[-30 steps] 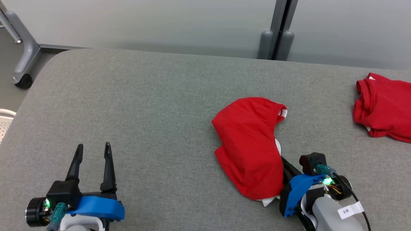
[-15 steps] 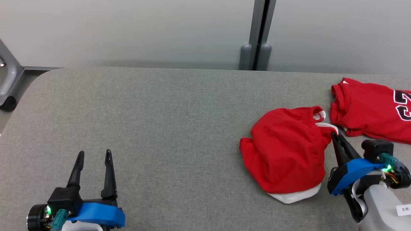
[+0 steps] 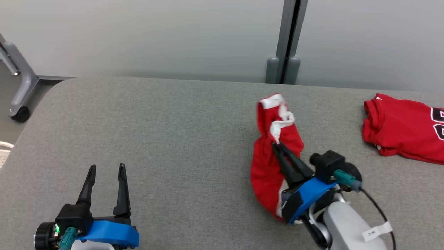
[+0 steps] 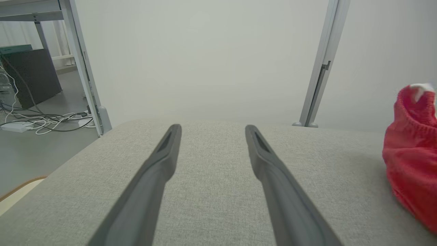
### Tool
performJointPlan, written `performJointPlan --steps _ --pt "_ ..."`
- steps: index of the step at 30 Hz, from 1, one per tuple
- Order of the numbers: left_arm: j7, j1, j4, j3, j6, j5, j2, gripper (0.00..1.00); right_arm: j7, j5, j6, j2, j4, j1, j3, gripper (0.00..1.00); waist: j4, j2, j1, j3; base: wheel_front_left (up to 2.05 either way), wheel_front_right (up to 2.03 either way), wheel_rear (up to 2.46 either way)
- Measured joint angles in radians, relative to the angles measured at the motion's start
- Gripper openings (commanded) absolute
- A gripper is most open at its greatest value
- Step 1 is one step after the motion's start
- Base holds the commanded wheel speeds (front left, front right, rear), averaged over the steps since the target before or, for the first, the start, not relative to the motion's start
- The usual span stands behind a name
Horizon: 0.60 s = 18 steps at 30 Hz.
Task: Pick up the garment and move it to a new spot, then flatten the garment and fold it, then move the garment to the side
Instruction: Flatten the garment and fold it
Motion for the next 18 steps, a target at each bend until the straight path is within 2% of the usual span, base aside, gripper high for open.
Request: performJointPlan --steps 6,10,13,18 --pt "0.000 0.000 0.003 0.004 -0.004 0.003 -0.006 1.00 0.026 0.072 0.000 0.030 -0.018 0.000 0.200 0.00 0.034 0.0000 0.0000 0.005 0.00 0.00 0.00" --pt "0.000 0.000 0.006 0.006 -0.008 0.006 -0.014 1.00 0.022 0.150 0.000 0.035 -0.012 -0.001 0.292 0.00 0.050 0.0000 0.0000 0.011 0.00 0.00 0.00" --pt "0.000 0.000 0.006 0.012 -0.008 0.007 -0.017 1.00 0.005 0.178 0.000 0.037 0.002 -0.021 0.284 0.00 0.049 -0.0001 0.0000 0.017 0.00 0.00 0.00" --pt "0.000 -0.001 0.003 0.024 -0.008 0.008 -0.020 1.00 -0.016 0.152 0.000 0.019 0.066 -0.071 0.149 0.00 0.033 0.0000 0.0001 0.021 0.00 0.00 0.00"
